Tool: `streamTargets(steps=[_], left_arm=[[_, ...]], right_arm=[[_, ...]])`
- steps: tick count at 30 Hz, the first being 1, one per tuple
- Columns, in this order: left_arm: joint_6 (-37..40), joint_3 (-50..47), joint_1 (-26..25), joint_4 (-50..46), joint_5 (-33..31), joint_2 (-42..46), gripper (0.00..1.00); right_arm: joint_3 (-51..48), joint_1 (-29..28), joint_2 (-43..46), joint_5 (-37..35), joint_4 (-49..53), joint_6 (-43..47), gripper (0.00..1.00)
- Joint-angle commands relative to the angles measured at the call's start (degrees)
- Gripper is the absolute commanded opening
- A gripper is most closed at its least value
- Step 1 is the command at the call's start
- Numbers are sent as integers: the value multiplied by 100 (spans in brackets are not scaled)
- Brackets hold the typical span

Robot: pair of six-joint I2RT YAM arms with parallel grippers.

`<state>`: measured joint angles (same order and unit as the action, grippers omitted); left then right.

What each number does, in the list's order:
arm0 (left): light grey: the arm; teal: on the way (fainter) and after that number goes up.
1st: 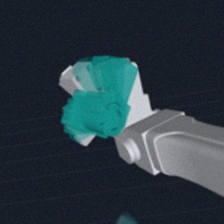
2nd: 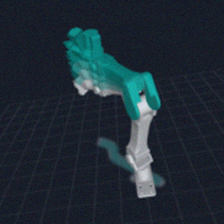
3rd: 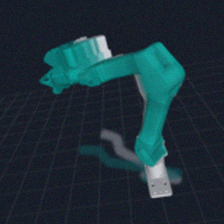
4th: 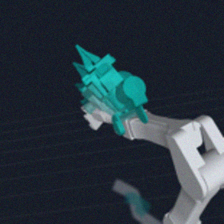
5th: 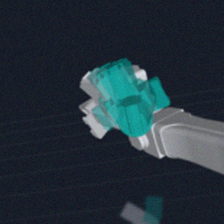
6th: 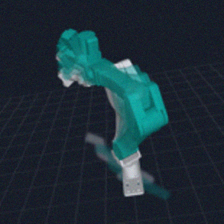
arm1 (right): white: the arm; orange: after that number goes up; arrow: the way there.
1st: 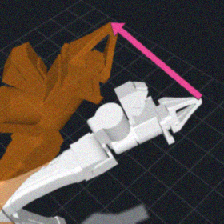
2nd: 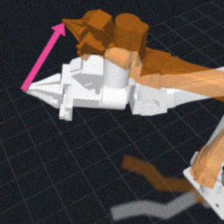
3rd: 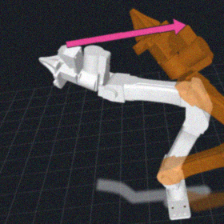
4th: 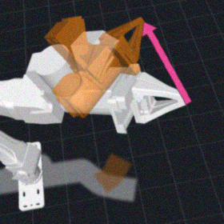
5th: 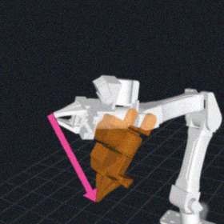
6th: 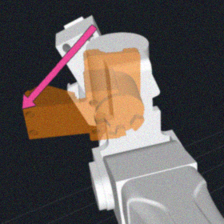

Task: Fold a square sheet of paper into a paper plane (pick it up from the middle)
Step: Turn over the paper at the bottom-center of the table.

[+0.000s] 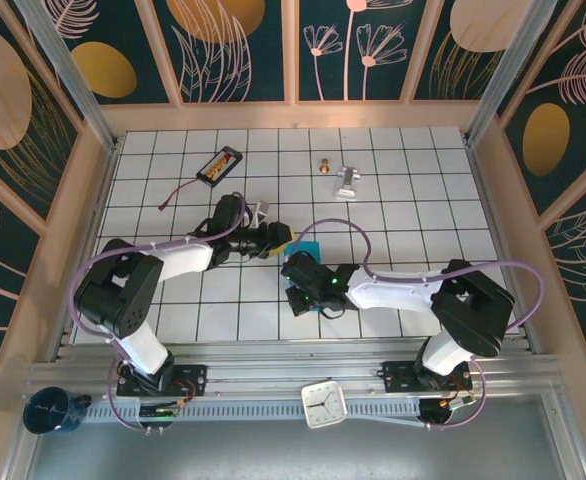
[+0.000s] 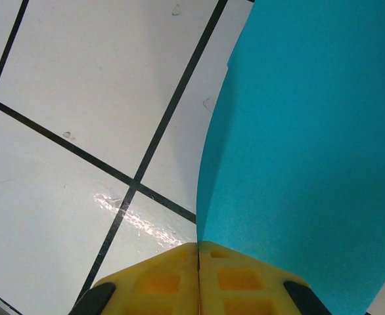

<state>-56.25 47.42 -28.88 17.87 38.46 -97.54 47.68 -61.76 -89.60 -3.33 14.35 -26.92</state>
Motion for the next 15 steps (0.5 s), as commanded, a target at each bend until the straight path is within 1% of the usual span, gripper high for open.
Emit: streamTargets(steps=[1,5,8,15], left_arm=[[-20,327,-55,57,174,-273,48],[297,563,-154,-429,130,-637,47],[676,787,-200,-891,53,-904,47],[1321,1211,-204,-1633,-55,-1388,46]], right_arm=[[-133,-12,154,-8,-246,-41,7],[-158,-12,145,-57,-283,-51,8],[-143,14,111,-71,-310,-25,7],[-149,90,120,53,-424,67,9]])
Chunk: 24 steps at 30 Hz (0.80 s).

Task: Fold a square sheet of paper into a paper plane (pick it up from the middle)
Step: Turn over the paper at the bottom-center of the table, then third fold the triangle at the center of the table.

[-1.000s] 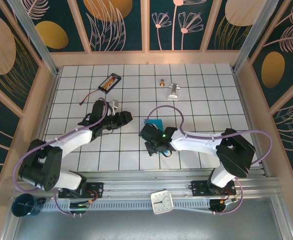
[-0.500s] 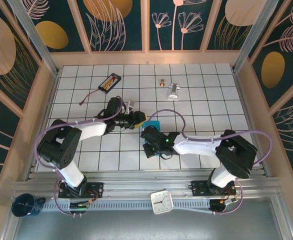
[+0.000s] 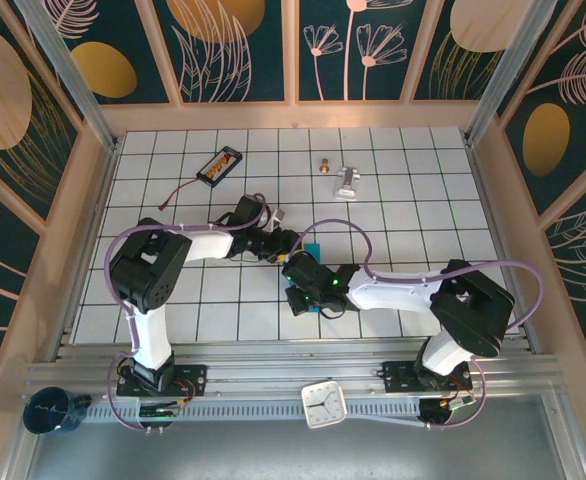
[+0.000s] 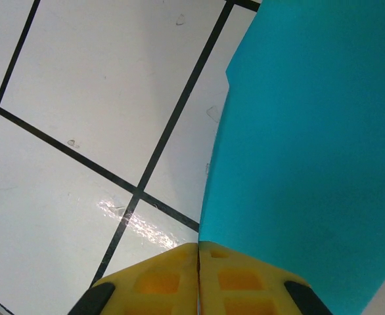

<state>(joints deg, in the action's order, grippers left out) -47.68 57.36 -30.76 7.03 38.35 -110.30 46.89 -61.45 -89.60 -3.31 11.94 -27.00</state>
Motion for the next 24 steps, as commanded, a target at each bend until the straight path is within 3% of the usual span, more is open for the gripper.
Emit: streamTargets(steps=[1,10,24], left_arm=[[541,248,-14,-635,-67,-158,46],[692,265,-13,-753,-114,-317,45],[871,288,-9,-860,-185,-448,44]], right_arm=[[-83,77,134,89,-225,92,10],[-266,254,223,210,-572,221,13],[-710,596,576,968,-1044,187,18]])
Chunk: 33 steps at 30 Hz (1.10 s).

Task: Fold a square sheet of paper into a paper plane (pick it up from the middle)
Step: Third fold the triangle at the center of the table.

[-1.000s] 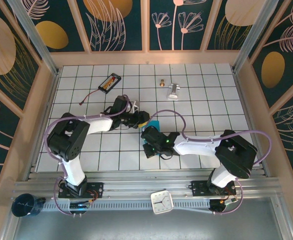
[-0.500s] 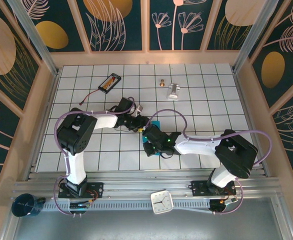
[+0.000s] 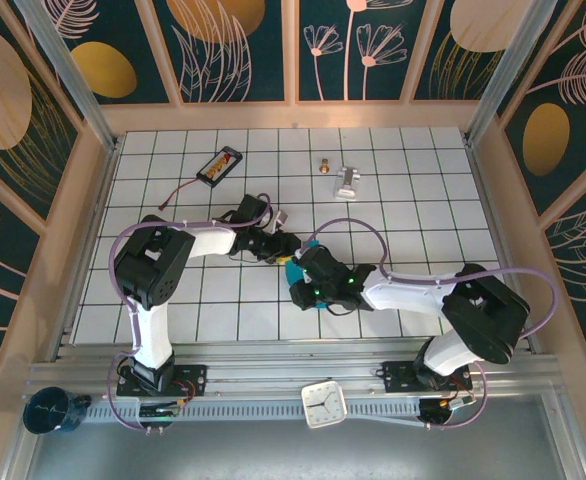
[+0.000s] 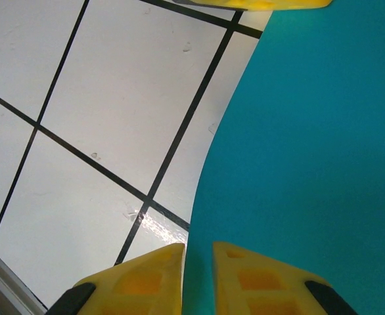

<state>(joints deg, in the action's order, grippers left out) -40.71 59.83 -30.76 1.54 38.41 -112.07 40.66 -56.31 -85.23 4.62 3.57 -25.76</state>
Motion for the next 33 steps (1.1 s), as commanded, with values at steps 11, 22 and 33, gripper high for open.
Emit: streamTargets(steps=[11,22,33], left_arm=[[265,37,-16,-358,-229,-358,43],[361,36,-14,-425,-296,-462,43],[194,390,-17,-429,-147,-35,45]], right_arm=[[-240,525,157,640,-589,-8,7],[-357,1303,17,1538,-926,-13,4],[-624,1401,120,2025,-1179,-145,0]])
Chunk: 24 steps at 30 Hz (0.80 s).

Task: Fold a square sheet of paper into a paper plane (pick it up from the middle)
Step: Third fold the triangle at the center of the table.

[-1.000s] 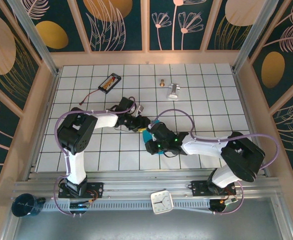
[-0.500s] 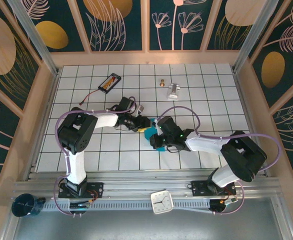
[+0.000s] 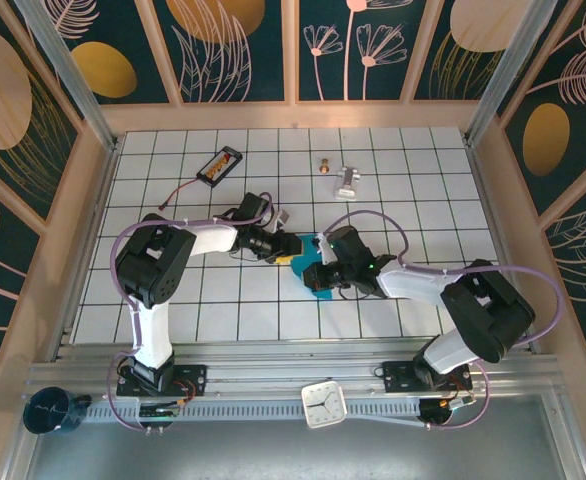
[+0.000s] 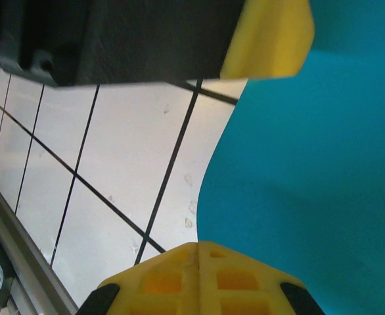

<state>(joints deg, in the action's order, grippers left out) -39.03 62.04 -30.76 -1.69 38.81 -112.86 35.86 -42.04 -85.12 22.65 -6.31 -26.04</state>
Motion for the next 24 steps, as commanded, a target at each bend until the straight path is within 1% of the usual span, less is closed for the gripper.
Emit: streamTargets(steps=[1,6,13,20,24], left_arm=[[-35,206,-14,-61,-145,102,46],[-258,364,-20,64,-15,221,46],[-252,427,-181,8,-20,-131,46],[105,616,-237,-369,-181,-418,43],[435,617,-232,-705,-500,-556,41]], right_arm=[[-181,-49,147,211,-202,-150,0],[-354,-207,298,136,-289,-323,0],[-395,-358,250,63,-532,-583,0],[-339,-385,86,55,-639,-669,0],[-293,-312,16,176,-660,-652,0]])
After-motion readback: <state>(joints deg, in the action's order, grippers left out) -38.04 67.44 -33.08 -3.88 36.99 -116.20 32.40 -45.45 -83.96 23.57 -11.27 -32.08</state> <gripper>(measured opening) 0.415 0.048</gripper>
